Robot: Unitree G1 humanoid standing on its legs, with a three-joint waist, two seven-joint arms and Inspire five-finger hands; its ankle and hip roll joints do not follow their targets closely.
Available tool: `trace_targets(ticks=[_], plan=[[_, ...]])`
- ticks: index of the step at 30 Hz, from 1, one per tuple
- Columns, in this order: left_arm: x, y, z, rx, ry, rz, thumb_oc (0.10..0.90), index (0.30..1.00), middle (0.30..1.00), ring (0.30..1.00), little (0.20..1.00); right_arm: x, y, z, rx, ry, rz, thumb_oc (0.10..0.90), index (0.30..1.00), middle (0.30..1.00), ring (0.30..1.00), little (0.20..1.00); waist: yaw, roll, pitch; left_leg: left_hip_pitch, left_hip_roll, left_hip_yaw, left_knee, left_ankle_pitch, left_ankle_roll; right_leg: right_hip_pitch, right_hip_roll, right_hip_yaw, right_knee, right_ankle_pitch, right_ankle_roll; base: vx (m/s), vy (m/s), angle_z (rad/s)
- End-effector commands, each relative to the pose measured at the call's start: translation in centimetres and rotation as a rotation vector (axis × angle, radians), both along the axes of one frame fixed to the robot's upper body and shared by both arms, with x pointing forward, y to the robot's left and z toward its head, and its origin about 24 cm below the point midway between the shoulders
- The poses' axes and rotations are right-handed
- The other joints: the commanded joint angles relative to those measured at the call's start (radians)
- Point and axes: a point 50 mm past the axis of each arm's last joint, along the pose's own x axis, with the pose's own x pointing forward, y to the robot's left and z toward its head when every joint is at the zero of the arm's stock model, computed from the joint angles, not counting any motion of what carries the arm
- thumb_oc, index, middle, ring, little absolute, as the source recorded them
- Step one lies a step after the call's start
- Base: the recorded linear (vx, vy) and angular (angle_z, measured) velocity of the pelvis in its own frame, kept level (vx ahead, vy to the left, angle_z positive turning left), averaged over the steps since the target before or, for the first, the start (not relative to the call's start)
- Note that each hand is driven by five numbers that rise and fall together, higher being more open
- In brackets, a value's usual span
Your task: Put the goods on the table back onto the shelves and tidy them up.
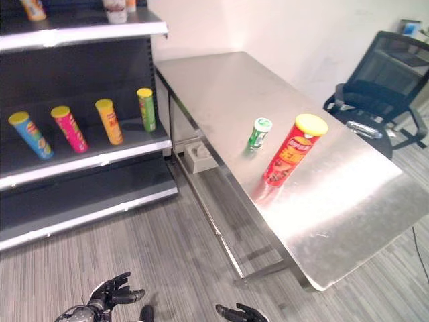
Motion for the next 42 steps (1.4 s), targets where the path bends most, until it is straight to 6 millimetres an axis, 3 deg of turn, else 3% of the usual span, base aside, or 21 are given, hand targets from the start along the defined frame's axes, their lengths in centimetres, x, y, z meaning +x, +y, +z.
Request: trace_targets(ticks=[1,3,4,11,12,15,20,25,27,34,35,36,37,38,39,40,41,42], plan=[[1.0,0.8,0.6,0.033,-0.058,-0.008,0.8,0.9,0.9,0.9,0.9,1.3,-1.7,0.7,-0.042,-0.04,0.005,0.8,0.9,0.9,0.9,0.9,0.021,0.0,-0.013,-0.047,0.0,-0.084,0.003,-0.014,0.002,-0.029,-0.074,0.033,0.138,0.043,0.11,0.03,0.121,-0.18],[1.0,0.8,0.6,0.033,-0.058,-0.008,0.8,0.9,0.9,0.9,0.9,1.3,-1.7,0.7,-0.042,-0.04,0.005,0.8,0.9,0.9,0.9,0.9,0.021,0.0,-0.013,-0.047,0.0,-0.084,0.003,-0.014,0.002,-0.029,-0.074,0.033,0.138,0.043,0.11,0.08,0.178,0.04],[1.0,0.9,0.7,0.034,-0.055,-0.021,0.8,0.9,0.9,0.9,0.9,0.9,-1.9,0.6,-0.044,-0.036,-0.004,0.8,0.9,0.9,0.9,0.9,-0.009,0.023,0.026,0.016,-0.034,-0.091,0.003,-0.058,0.04,-0.111,-0.11,-0.014,0.324,0.142,0.102,0.15,0.359,0.15],[1.0,0.9,0.7,0.034,-0.055,-0.021,0.8,0.9,0.9,0.9,0.9,0.9,-1.9,0.6,-0.044,-0.036,-0.004,0.8,0.9,0.9,0.9,0.9,-0.009,0.022,0.024,0.013,-0.036,-0.091,0.003,-0.057,0.041,-0.115,-0.112,-0.013,0.326,0.142,0.103,0.05,0.04,-0.03],[0.5,0.7,0.2,0.048,-0.017,-0.052,0.8,0.9,0.9,0.9,0.9,0.0,-1.4,0.2,-0.033,0.005,0.027,0.8,0.9,0.9,0.9,0.9,-0.023,-0.011,0.021,0.032,-0.042,-0.101,0.003,-0.074,0.022,-0.084,-0.028,-0.002,0.012,0.09,0.101,0.29,-0.122,0.04],[-0.9,0.3,-0.5,0.026,0.03,-0.029,0.8,0.9,0.9,0.9,0.9,0.1,-1.6,0.3,-0.051,0.008,0.044,0.8,0.9,0.9,0.9,0.9,-0.003,-0.031,-0.029,0.038,-0.02,-0.08,0.003,-0.075,0.007,-0.021,-0.005,-0.004,-0.093,0.092,0.109,0.2,-0.124,-0.17],[-1.2,0.5,-0.6,0.034,0.04,-0.01,0.8,0.9,0.9,0.9,0.9,0.1,-2.9,0.6,-0.096,0.004,-0.008,0.8,0.9,0.9,0.9,0.9,-0.008,-0.03,-0.054,0.051,0.004,-0.078,0.003,-0.077,-0.01,-0.002,0.014,-0.005,-0.097,0.054,0.098,0.05,-0.078,-0.11],[-1.2,0.5,-0.6,0.034,0.04,-0.01,0.8,0.9,0.9,0.9,0.9,0.1,-2.9,0.6,-0.096,0.004,-0.008,0.8,0.9,0.9,0.9,0.9,-0.007,-0.03,-0.054,0.051,0.004,-0.078,0.003,-0.077,-0.01,-0.002,0.014,-0.005,-0.097,0.054,0.098,0.01,-0.023,0.0],[-1.0,1.0,-0.3,0.041,0.028,-0.002,0.8,0.9,0.9,0.9,0.9,-2.4,-5.2,0.6,-0.146,0.071,-0.141,0.8,0.9,0.9,0.9,0.9,-0.023,-0.024,-0.06,0.057,0.019,-0.077,0.003,-0.077,-0.021,0.004,0.028,0.001,-0.097,0.039,0.092,0.04,-0.086,0.02],[-1.0,1.0,-0.3,0.041,0.028,-0.002,0.8,0.9,0.9,0.9,0.9,-2.4,-5.3,0.6,-0.146,0.07,-0.141,0.8,0.9,0.9,0.9,0.9,-0.023,-0.024,-0.061,0.057,0.019,-0.077,0.003,-0.078,-0.021,0.003,0.028,0.002,-0.097,0.039,0.092,0.0,-0.007,0.0],[-1.0,1.5,-0.2,0.042,0.026,0.004,0.8,0.9,0.9,0.9,0.9,-4.5,-7.6,1.0,-0.196,0.122,-0.266,0.8,0.9,0.9,0.9,0.9,-0.031,-0.021,-0.057,0.064,0.025,-0.072,0.003,-0.082,-0.025,0.003,0.035,0.006,-0.097,0.037,0.092,0.02,-0.057,0.0],[-1.3,2.4,0.1,0.036,0.023,0.011,0.8,0.9,0.9,0.9,0.9,-8.5,-13.9,3.8,-0.327,0.137,-0.62,0.8,0.9,0.9,0.9,0.9,-0.045,-0.02,-0.06,0.061,0.03,-0.066,0.003,-0.083,-0.027,-0.004,0.037,0.014,-0.097,0.041,0.097,0.04,-0.04,-0.01],[-1.1,2.6,0.2,0.033,0.012,0.015,0.8,0.9,0.9,0.9,0.9,-8.3,-21.7,9.8,-0.508,-0.086,-0.901,0.8,0.9,0.9,0.9,0.9,-0.067,-0.023,-0.06,0.063,0.03,-0.058,0.003,-0.091,-0.03,-0.006,0.036,0.021,-0.097,0.046,0.107,0.02,-0.006,-0.14],[-1.0,2.3,0.2,0.028,0.012,0.01,0.8,0.9,0.9,0.9,0.9,-8.4,-21.9,10.0,-0.512,-0.088,-0.906,0.8,0.9,0.9,0.9,0.9,-0.061,-0.017,-0.06,0.06,0.031,-0.056,0.003,-0.089,-0.029,-0.01,0.036,0.023,-0.097,0.049,0.107,0.0,0.027,-0.26],[-1.1,2.1,0.1,0.021,0.011,0.007,0.8,0.9,0.9,0.9,0.9,-6.9,-23.7,12.1,-0.554,-0.218,-0.934,0.8,0.9,0.9,0.9,0.9,-0.068,-0.016,-0.059,0.061,0.03,-0.052,0.003,-0.09,-0.03,-0.012,0.036,0.029,-0.097,0.051,0.108,-0.02,0.033,-0.23],[-1.1,1.7,0.1,0.016,0.002,0.003,0.8,0.9,0.9,0.9,0.9,-3.4,-26.2,16.5,-0.65,-0.48,-0.878,0.8,0.9,0.9,0.9,0.9,-0.085,-0.014,-0.058,0.06,0.029,-0.041,0.003,-0.091,-0.029,-0.02,0.037,0.04,-0.097,0.055,0.112,-0.02,0.032,-0.15],[-1.1,1.7,0.1,0.016,0.003,0.002,0.8,0.9,0.9,0.9,0.9,-3.4,-26.2,16.5,-0.65,-0.479,-0.879,0.8,0.9,0.9,0.9,0.9,-0.084,-0.014,-0.059,0.06,0.03,-0.041,0.003,-0.091,-0.029,-0.02,0.037,0.04,-0.097,0.055,0.112,-0.01,0.044,-0.23],[-1.5,1.3,-0.1,0.006,0.012,0.015,0.8,0.9,0.9,0.9,0.9,0.8,-27.1,22.8,-0.751,-0.803,-0.751,0.8,0.9,0.9,0.9,0.9,-0.103,-0.01,-0.056,0.068,0.032,-0.028,0.003,-0.099,-0.03,-0.02,0.039,0.05,-0.097,0.055,0.114,0.01,0.029,-0.33]])
